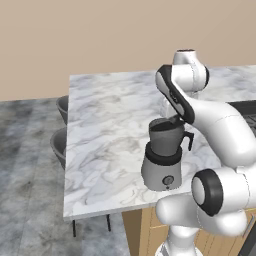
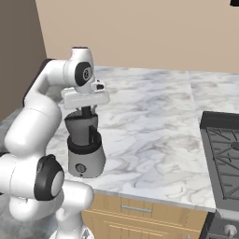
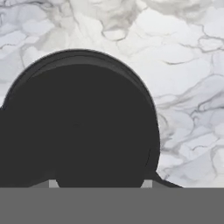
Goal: Close the lid blender by securely placing the lid on top.
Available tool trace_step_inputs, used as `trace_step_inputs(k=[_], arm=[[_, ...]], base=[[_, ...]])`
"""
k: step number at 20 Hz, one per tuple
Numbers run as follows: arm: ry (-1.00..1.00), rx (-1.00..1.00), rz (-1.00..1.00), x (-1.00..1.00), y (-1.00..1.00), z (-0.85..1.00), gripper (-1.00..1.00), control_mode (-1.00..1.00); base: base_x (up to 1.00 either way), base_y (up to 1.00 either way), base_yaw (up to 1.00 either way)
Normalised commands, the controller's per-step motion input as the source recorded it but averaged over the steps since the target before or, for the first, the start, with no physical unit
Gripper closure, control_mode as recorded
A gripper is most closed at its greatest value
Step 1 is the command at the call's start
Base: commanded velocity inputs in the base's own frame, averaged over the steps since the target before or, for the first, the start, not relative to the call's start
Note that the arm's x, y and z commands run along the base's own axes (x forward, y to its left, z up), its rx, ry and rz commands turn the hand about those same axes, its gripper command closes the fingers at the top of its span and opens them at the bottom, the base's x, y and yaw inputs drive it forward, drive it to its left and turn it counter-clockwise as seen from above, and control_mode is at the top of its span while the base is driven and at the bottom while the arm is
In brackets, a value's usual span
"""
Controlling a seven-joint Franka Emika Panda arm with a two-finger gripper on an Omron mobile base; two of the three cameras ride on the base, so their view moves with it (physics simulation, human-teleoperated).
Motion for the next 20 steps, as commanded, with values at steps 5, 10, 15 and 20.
trace_step_inputs(k=[5,10,15,20], arm=[[-0.29,0.00,-0.05,-0.14,0.00,-0.07,1.00,-1.00],[-0.37,0.01,-0.03,-0.31,0.00,-0.28,1.00,-1.00],[-0.23,0.02,-0.02,-0.11,-0.01,-0.33,1.00,-1.00],[-0.02,0.02,-0.01,0.19,0.00,-0.08,1.00,-1.00]], base=[[0.00,0.00,0.00],[0.00,0.00,0.00],[0.00,0.00,0.00],[0.00,0.00,0.00]])
